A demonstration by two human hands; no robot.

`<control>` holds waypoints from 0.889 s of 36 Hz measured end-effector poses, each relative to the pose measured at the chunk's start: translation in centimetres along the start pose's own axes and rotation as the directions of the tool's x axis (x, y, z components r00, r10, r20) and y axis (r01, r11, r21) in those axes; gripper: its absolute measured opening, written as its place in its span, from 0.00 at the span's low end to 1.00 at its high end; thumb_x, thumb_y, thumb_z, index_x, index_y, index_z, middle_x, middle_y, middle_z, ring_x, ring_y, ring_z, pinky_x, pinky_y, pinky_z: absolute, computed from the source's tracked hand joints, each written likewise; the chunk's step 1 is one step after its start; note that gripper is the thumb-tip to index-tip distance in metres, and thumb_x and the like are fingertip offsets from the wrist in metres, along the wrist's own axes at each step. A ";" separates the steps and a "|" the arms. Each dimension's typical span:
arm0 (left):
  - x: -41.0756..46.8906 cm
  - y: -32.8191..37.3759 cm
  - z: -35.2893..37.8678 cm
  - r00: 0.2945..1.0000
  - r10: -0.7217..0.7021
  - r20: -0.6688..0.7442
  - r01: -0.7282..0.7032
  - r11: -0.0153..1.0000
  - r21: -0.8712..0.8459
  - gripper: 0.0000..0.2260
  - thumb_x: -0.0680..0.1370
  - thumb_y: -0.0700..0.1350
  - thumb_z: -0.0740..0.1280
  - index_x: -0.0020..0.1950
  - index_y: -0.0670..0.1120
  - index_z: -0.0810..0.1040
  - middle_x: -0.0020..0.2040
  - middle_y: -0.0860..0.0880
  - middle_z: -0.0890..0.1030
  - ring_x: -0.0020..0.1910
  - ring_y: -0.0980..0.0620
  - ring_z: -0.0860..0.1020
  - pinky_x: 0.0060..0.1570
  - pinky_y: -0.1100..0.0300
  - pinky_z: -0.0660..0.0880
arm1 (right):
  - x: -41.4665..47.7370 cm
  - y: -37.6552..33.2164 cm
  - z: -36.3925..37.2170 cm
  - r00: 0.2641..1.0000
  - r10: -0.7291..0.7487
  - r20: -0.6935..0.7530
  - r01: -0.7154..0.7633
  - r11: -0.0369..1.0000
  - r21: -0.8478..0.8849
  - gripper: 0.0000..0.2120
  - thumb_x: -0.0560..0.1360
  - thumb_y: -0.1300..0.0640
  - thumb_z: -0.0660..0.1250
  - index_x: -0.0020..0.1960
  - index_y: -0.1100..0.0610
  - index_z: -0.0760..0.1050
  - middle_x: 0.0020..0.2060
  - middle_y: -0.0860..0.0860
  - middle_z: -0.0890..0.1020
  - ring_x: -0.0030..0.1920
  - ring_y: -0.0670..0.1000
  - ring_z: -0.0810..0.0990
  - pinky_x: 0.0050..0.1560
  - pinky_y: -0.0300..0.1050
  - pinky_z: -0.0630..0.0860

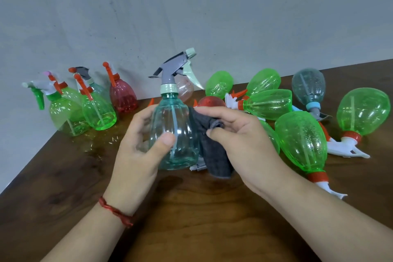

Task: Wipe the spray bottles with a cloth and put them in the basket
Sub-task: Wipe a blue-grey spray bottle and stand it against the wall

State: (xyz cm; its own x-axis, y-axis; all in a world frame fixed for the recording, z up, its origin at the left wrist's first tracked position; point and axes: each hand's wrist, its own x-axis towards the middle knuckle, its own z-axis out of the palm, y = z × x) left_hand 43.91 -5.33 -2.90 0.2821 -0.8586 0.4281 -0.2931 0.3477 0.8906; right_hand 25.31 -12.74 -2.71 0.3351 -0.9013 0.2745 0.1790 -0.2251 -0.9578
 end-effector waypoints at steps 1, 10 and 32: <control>0.2 -0.1 -0.2 1.000 0.014 0.021 -0.015 0.998 0.065 0.32 0.73 0.64 0.74 0.75 0.57 0.76 0.69 0.49 0.81 0.68 0.46 0.80 0.67 0.38 0.78 | 0.0 -0.1 -0.1 1.000 0.002 0.002 -0.002 1.000 0.004 0.23 0.79 0.75 0.64 0.60 0.52 0.86 0.51 0.45 0.89 0.52 0.46 0.87 0.48 0.39 0.84; 0.0 -0.6 0.0 0.983 -0.183 0.015 0.183 0.983 -0.010 0.28 0.79 0.57 0.76 0.76 0.61 0.71 0.65 0.55 0.84 0.65 0.53 0.83 0.64 0.51 0.81 | -0.3 -0.3 0.3 1.000 0.018 -0.012 -0.019 0.999 -0.051 0.21 0.82 0.71 0.64 0.59 0.49 0.86 0.50 0.43 0.89 0.51 0.42 0.87 0.52 0.38 0.83; 0.2 -0.9 0.1 0.998 -0.065 -0.016 0.064 0.997 -0.034 0.31 0.72 0.57 0.78 0.74 0.56 0.77 0.67 0.51 0.83 0.66 0.47 0.82 0.64 0.41 0.80 | -1.3 -0.1 1.1 0.999 -0.041 0.006 0.041 0.999 -0.034 0.21 0.81 0.73 0.64 0.60 0.51 0.86 0.50 0.44 0.89 0.49 0.43 0.88 0.45 0.33 0.81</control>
State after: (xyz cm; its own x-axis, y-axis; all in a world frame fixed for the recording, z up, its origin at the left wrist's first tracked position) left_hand 44.15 -5.82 -3.63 0.3152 -0.8732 0.3717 -0.2434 0.3042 0.9210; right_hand 25.91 -11.11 -2.84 0.3335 -0.8890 0.3138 0.1607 -0.2744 -0.9481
